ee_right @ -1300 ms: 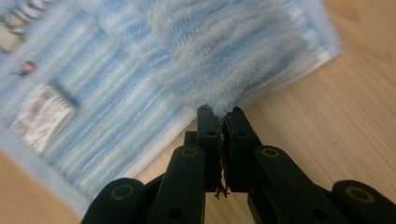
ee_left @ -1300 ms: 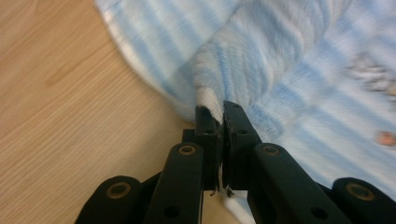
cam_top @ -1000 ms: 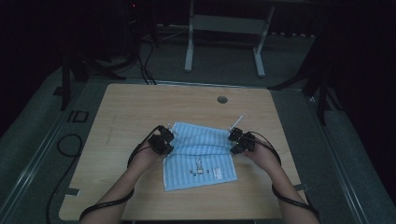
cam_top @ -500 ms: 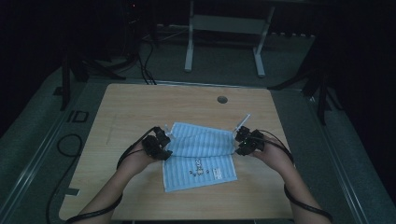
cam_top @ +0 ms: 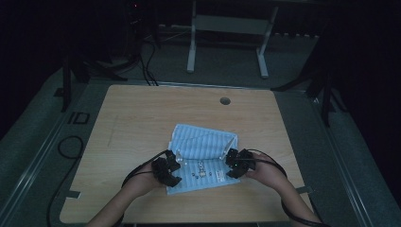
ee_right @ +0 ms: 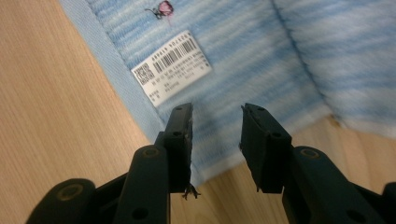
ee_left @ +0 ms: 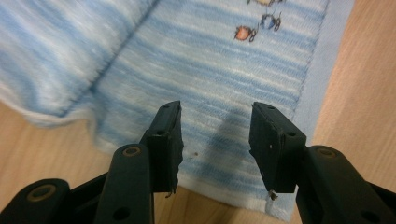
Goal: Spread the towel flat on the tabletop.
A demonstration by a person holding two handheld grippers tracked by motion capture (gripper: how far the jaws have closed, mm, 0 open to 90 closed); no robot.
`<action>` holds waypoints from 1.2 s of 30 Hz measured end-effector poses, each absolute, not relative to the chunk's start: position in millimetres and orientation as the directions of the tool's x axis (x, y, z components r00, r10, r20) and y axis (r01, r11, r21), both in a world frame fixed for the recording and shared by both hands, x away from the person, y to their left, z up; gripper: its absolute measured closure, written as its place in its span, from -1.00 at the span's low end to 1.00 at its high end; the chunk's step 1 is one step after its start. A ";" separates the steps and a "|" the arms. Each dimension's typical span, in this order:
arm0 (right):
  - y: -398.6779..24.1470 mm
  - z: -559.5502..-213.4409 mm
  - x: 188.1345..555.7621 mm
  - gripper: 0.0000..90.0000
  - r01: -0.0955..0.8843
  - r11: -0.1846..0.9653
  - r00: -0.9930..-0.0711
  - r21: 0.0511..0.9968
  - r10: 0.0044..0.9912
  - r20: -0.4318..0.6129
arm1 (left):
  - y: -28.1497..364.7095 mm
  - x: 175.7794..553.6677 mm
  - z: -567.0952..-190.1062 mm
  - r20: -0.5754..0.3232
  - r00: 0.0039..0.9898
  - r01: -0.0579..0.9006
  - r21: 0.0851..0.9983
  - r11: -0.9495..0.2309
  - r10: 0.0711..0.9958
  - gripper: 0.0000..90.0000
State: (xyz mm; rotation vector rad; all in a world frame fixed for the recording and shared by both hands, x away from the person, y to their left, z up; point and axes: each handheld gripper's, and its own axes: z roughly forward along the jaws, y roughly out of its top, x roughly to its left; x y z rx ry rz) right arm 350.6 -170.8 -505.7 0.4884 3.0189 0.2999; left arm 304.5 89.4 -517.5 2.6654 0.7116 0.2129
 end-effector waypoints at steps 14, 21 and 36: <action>-169.1 -516.7 352.2 0.92 0.280 0.950 -0.955 0.137 0.290 -0.058 | 88.9 316.8 -525.9 0.053 0.859 0.450 0.399 -0.799 0.510 0.77; -179.3 -484.5 332.7 0.93 0.272 0.936 -0.953 0.224 0.294 -0.072 | 89.4 302.3 -494.3 0.063 0.864 0.417 0.470 -0.778 0.500 0.93; -212.5 -435.3 215.2 0.62 0.075 0.944 -0.997 0.322 0.061 0.055 | 94.9 217.3 -460.3 -0.088 0.963 0.268 0.447 -0.854 0.256 0.50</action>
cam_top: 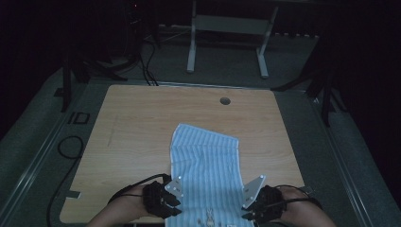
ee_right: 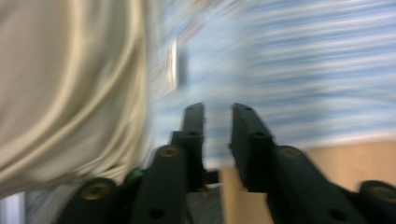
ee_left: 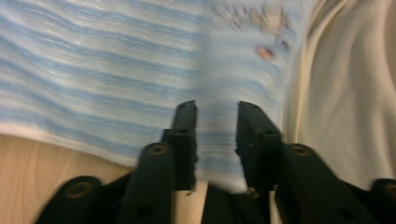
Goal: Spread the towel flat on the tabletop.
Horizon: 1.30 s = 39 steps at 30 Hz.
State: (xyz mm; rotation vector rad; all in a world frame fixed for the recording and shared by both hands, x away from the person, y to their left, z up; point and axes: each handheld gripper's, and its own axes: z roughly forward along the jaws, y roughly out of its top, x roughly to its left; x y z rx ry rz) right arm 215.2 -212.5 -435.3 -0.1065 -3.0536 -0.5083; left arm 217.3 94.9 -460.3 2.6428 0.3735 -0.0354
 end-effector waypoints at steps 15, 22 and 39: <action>-193.5 -498.1 333.2 0.72 0.246 0.928 -0.953 0.279 0.284 -0.105 | 97.6 309.1 -502.2 0.057 0.891 0.380 0.448 -0.809 0.450 0.26; -186.3 -513.0 367.9 0.61 0.292 0.924 -0.935 0.246 0.330 -0.131 | 91.7 340.0 -520.4 0.021 0.881 0.422 0.419 -0.804 0.474 0.25; -206.3 -517.2 434.4 0.67 0.406 0.890 -0.905 0.206 0.423 -0.040 | 81.7 382.8 -530.0 -0.003 0.850 0.470 0.455 -0.756 0.527 0.26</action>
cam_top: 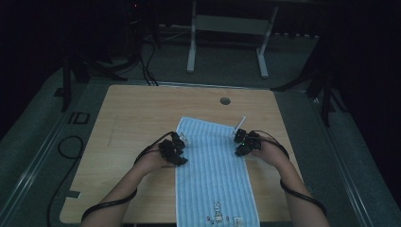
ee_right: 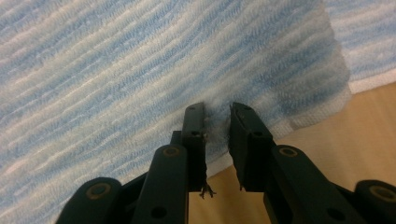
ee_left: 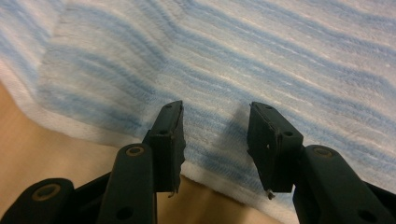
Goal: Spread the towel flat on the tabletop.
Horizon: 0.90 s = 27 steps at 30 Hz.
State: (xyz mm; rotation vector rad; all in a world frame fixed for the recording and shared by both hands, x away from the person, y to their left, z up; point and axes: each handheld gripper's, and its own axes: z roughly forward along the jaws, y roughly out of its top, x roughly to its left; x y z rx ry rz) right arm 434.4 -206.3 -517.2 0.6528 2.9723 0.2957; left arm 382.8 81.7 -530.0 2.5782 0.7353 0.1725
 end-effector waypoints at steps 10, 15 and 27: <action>-200.1 -515.7 440.4 0.93 0.405 0.897 -0.908 0.176 0.418 -0.043 | 76.4 401.1 -525.9 0.017 0.854 0.464 0.428 -0.776 0.520 0.88; -201.4 -500.4 425.1 0.93 0.380 0.898 -0.913 0.223 0.403 -0.068 | 83.6 389.4 -506.6 0.005 0.839 0.476 0.479 -0.737 0.545 0.94; -208.6 -450.9 342.5 0.90 0.252 0.906 -0.946 0.342 0.305 -0.113 | 108.9 326.3 -465.7 0.015 0.880 0.395 0.531 -0.750 0.475 0.93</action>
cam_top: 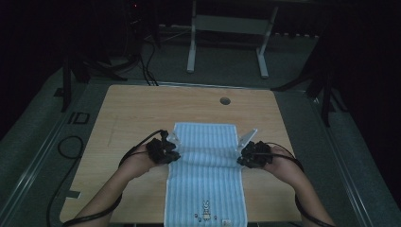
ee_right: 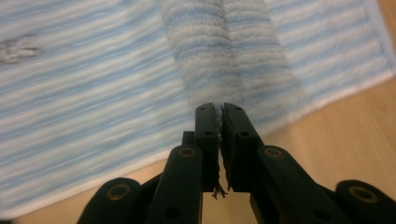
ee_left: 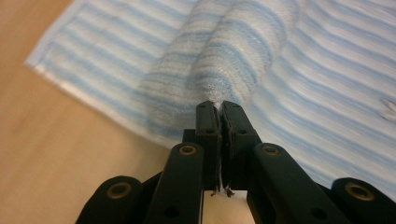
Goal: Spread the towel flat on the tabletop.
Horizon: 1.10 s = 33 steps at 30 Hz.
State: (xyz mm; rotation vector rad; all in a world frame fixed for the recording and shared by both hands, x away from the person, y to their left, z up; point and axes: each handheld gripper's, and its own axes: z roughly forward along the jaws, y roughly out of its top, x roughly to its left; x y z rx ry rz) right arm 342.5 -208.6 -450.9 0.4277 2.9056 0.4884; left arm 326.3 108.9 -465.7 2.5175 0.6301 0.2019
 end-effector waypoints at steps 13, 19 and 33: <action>-193.9 -502.6 313.2 0.99 0.210 0.945 -0.975 0.252 0.220 -0.013 | 107.8 292.7 -518.5 -0.073 0.906 0.410 0.391 -0.824 0.417 0.69; -188.3 -504.6 311.5 0.99 0.182 0.955 -0.983 0.234 0.180 0.028 | 121.4 294.5 -503.4 -0.071 0.896 0.421 0.443 -0.791 0.438 0.36; -165.8 -501.9 404.2 1.00 0.274 0.942 -0.960 0.195 0.282 -0.010 | 111.3 365.4 -514.9 0.015 0.837 0.500 0.385 -0.776 0.547 0.54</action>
